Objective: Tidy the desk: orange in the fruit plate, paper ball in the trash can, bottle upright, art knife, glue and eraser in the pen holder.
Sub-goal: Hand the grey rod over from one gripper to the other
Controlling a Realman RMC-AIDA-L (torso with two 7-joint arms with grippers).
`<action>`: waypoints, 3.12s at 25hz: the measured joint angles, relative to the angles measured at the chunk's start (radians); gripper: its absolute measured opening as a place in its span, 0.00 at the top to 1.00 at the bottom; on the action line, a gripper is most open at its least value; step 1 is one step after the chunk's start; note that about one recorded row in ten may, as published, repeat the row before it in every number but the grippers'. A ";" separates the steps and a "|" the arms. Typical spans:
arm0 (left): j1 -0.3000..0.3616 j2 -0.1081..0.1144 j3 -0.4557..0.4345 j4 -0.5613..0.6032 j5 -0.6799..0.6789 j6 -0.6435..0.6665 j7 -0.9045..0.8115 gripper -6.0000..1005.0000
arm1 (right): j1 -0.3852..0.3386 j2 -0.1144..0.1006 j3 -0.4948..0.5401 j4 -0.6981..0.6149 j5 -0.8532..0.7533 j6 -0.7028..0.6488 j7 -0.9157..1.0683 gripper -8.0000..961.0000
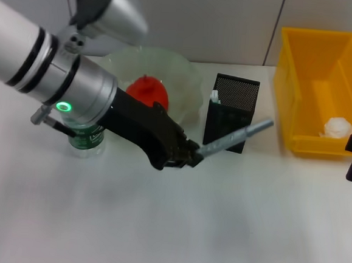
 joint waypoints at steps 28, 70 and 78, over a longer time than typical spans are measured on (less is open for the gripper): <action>0.099 0.017 -0.142 -0.322 -0.441 -0.003 -0.050 0.85 | -0.011 0.161 0.019 -0.115 0.018 0.182 -0.737 0.26; 0.091 0.034 -0.199 -0.380 -0.440 0.094 -0.332 0.85 | 0.108 0.160 -0.120 0.338 0.283 0.196 -2.334 0.26; 0.085 0.028 -0.212 -0.424 -0.441 0.106 -0.336 0.85 | 0.132 0.158 -0.150 0.409 0.283 0.198 -2.463 0.26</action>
